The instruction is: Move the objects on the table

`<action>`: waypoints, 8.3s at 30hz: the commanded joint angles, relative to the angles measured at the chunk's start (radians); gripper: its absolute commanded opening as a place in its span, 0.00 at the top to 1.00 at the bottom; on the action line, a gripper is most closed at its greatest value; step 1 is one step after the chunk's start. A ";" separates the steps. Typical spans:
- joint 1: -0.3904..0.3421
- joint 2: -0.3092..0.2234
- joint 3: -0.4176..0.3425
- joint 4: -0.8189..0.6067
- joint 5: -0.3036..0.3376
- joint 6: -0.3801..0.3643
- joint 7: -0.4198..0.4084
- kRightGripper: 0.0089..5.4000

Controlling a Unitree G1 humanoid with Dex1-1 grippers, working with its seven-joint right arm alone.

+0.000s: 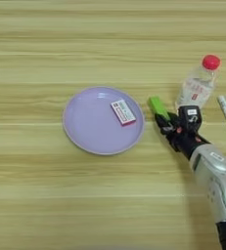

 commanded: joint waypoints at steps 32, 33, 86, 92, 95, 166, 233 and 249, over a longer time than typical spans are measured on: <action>-0.068 0.067 0.331 -0.241 -0.023 0.121 0.045 0.74; -0.070 0.072 0.341 -0.228 -0.026 0.119 0.046 0.74; -0.166 0.012 0.264 0.054 -0.078 0.112 0.086 0.00; -0.155 -0.022 0.241 0.048 -0.076 0.115 0.090 0.00; -0.150 -0.033 0.231 0.047 -0.074 0.115 0.091 0.00; -0.260 -0.036 -0.114 -0.186 -0.133 -0.263 -0.205 0.00; -0.429 -0.056 -0.142 0.597 -0.132 -0.547 -0.283 0.40; -0.426 -0.099 -0.193 0.521 -0.139 -0.593 -0.353 0.40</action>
